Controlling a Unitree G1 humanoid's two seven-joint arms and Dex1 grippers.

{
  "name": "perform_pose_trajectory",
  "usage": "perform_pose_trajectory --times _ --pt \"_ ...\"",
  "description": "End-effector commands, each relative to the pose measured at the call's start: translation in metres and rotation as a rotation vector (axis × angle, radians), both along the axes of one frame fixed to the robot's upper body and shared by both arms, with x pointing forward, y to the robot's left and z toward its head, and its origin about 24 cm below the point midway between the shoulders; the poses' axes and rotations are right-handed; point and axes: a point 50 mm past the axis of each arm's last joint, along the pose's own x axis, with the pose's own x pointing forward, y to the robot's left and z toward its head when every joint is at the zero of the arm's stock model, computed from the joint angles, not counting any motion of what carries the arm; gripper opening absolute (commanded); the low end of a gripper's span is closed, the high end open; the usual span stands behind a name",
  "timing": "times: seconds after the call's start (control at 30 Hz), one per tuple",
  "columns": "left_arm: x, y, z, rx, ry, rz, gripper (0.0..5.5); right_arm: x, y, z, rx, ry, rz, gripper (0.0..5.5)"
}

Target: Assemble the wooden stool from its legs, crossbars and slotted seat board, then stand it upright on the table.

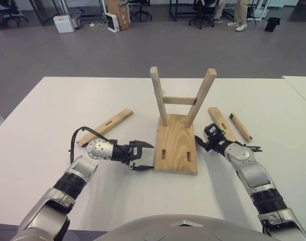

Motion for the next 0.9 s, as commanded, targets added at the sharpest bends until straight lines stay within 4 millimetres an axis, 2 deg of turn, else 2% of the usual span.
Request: perform_pose_trajectory --times 0.03,0.17,0.23,0.37,0.57,0.67,0.9 --pt "-0.018 0.005 -0.018 0.089 0.127 0.036 3.88 -0.002 -0.015 0.0 -0.017 0.021 -0.053 3.39" --pt "0.004 0.014 0.01 0.046 0.119 0.25 3.88 0.015 -0.056 0.052 0.031 -0.154 -0.195 3.39" --pt "0.009 0.015 0.016 0.019 0.108 0.309 3.88 0.018 -0.079 0.064 0.055 -0.192 -0.282 3.39" --pt "0.009 0.017 0.007 0.021 0.116 0.355 3.88 0.01 -0.107 0.052 0.071 -0.133 -0.387 3.39" --pt "0.008 0.021 -0.003 -0.002 0.133 0.408 3.88 -0.008 -0.124 0.012 0.103 0.032 -0.458 3.39" --pt "0.011 0.024 -0.004 -0.046 0.152 0.465 3.88 -0.013 -0.125 -0.001 0.121 0.098 -0.459 2.76" --pt "0.015 0.024 -0.005 -0.101 0.199 0.517 3.88 -0.015 -0.128 0.0 0.118 0.073 -0.475 1.64"
